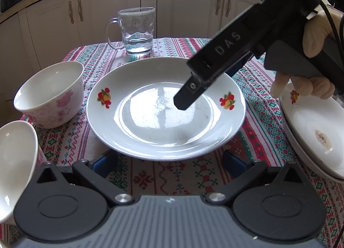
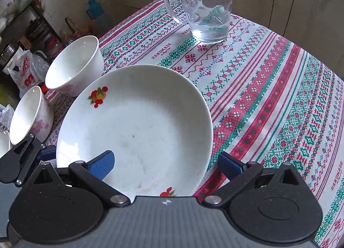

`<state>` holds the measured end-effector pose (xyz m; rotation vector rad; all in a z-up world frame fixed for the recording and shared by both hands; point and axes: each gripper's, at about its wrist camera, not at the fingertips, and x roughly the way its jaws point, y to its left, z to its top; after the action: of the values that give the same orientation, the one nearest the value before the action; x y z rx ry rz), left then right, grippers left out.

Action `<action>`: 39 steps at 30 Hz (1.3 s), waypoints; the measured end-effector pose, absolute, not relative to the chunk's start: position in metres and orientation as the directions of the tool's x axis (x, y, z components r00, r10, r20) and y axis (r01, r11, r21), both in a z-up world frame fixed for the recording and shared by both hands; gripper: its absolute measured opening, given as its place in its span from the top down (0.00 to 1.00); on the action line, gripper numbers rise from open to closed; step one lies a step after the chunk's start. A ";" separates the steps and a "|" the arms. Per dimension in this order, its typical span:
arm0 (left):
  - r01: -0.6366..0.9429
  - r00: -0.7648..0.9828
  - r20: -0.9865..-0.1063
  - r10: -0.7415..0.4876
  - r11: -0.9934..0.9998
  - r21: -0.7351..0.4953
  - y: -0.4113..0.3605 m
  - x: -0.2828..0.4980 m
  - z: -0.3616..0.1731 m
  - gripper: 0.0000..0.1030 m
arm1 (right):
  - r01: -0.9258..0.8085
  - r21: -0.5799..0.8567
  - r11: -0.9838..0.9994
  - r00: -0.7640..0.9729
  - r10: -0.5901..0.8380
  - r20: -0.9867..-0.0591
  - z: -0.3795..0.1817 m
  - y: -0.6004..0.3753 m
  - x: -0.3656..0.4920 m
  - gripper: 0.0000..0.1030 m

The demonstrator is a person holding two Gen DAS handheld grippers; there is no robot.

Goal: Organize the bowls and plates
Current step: 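Grasp the rim of the remaining white flower-decal plate with the right gripper, then lift the flower-decal plate off the cloth with the right gripper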

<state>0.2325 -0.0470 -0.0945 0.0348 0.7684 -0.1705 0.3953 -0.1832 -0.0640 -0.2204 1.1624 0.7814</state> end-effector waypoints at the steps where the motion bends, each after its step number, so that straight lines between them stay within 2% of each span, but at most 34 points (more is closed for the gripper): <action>1: 0.165 0.707 -0.693 -0.140 0.986 -0.031 -0.047 0.232 -0.095 0.00 | -0.666 0.216 0.714 0.177 0.433 -0.884 -0.065 -0.182 0.394 0.00; 6: 0.162 0.711 -0.689 -0.138 0.986 -0.029 -0.044 0.233 -0.095 0.00 | -0.719 0.154 0.678 0.200 0.413 -0.888 -0.066 -0.177 0.385 0.00; 24: 0.170 0.743 -0.660 -0.116 0.985 0.017 -0.045 0.233 -0.092 0.01 | -0.735 0.401 0.548 0.046 0.629 -0.776 -0.051 -0.180 0.447 0.00; 27: 0.170 0.743 -0.658 -0.118 0.985 0.015 -0.044 0.234 -0.093 0.01 | -0.736 0.425 0.528 0.019 0.643 -0.766 -0.054 -0.178 0.450 0.02; 32: 0.173 0.743 -0.658 -0.122 0.985 0.014 -0.044 0.233 -0.092 0.01 | -0.740 0.440 0.508 -0.007 0.649 -0.760 -0.058 -0.176 0.452 0.10; 39: 0.177 0.750 -0.651 -0.118 0.984 0.025 -0.044 0.233 -0.092 0.00 | -0.714 0.497 0.493 -0.034 0.685 -0.728 -0.061 -0.184 0.460 0.14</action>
<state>0.2329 -0.0442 -0.0923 0.0870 0.7052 -0.1614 0.4602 -0.1841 -0.0609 -0.0318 1.1468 1.1232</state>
